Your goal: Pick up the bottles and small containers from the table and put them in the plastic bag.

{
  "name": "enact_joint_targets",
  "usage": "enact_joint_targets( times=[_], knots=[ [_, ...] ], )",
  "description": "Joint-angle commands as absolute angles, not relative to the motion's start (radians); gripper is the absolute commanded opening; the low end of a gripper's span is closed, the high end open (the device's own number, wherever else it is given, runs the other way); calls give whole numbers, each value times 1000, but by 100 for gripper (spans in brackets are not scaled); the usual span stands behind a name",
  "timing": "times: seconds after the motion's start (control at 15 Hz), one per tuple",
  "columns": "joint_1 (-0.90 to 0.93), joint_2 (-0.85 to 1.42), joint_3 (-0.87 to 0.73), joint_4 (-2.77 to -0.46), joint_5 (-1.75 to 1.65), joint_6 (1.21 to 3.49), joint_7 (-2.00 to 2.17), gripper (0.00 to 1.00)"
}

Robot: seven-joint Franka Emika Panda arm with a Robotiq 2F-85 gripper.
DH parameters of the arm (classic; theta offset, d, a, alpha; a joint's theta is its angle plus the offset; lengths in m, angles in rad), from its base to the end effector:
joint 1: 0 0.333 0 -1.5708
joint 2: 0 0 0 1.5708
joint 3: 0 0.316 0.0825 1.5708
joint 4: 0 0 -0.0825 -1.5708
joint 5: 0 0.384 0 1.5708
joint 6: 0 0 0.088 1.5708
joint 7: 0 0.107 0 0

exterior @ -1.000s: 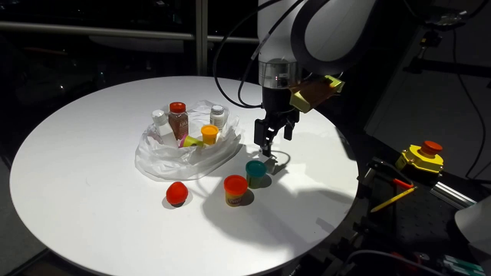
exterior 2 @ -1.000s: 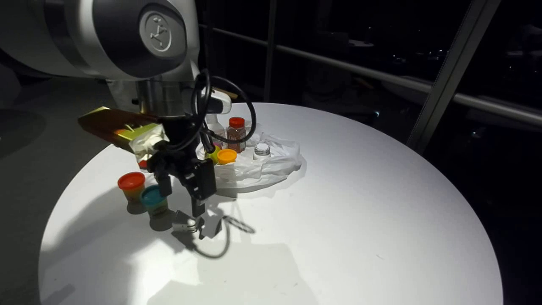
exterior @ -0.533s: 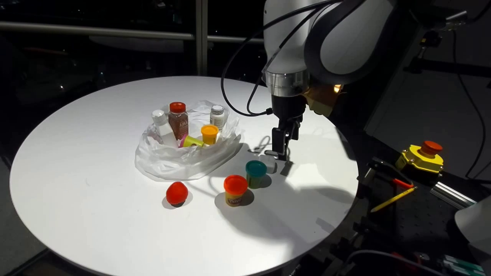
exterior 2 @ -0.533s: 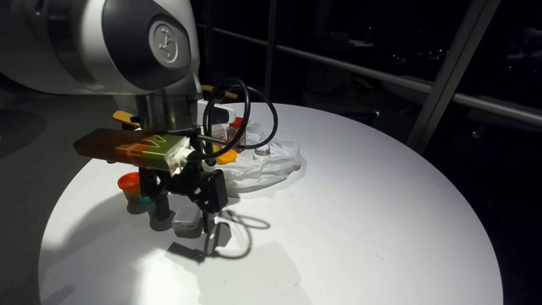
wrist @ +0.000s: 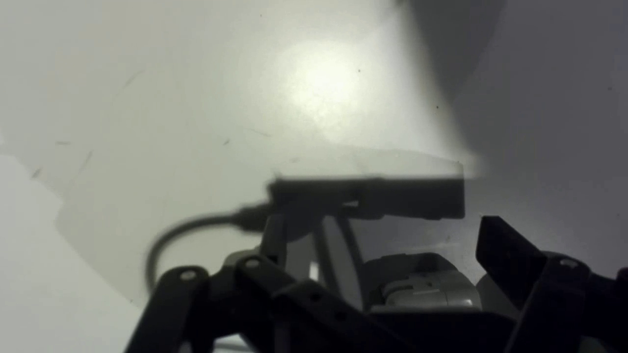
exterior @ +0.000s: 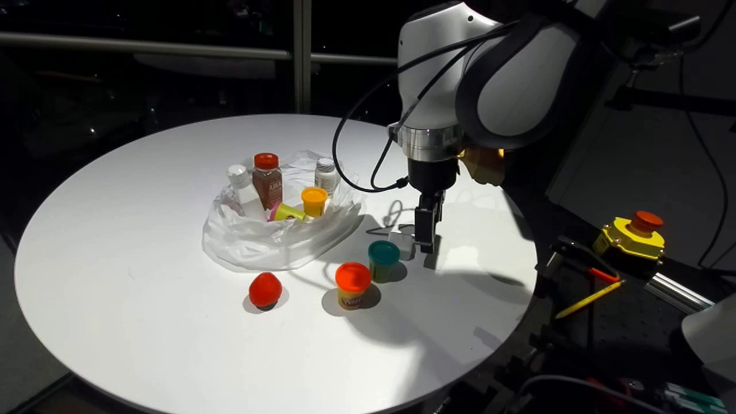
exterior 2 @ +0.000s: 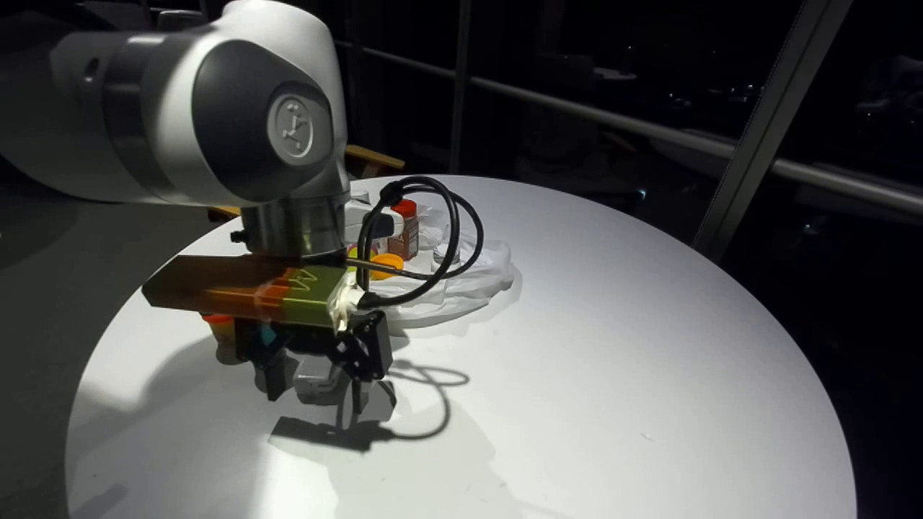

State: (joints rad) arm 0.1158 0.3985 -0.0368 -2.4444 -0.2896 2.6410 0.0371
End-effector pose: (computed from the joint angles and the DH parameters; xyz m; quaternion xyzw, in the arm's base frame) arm 0.4524 0.0416 0.1267 0.9809 0.1542 -0.0966 0.0690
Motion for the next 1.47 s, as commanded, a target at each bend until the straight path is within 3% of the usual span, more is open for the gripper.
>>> enact_joint_targets(
  times=[0.0, 0.87, 0.93, 1.0, 1.4],
  knots=[
    [73, 404, 10, -2460, -237, 2725, -36, 100],
    [18, 464, 84, -2443, -115, 2864, -131, 100],
    [21, 467, 77, -2444, -121, 2878, -126, 91],
    [27, 468, 70, -2447, -127, 2900, -119, 74],
    [54, 457, 27, -2474, -146, 3011, -92, 27]
  ],
)
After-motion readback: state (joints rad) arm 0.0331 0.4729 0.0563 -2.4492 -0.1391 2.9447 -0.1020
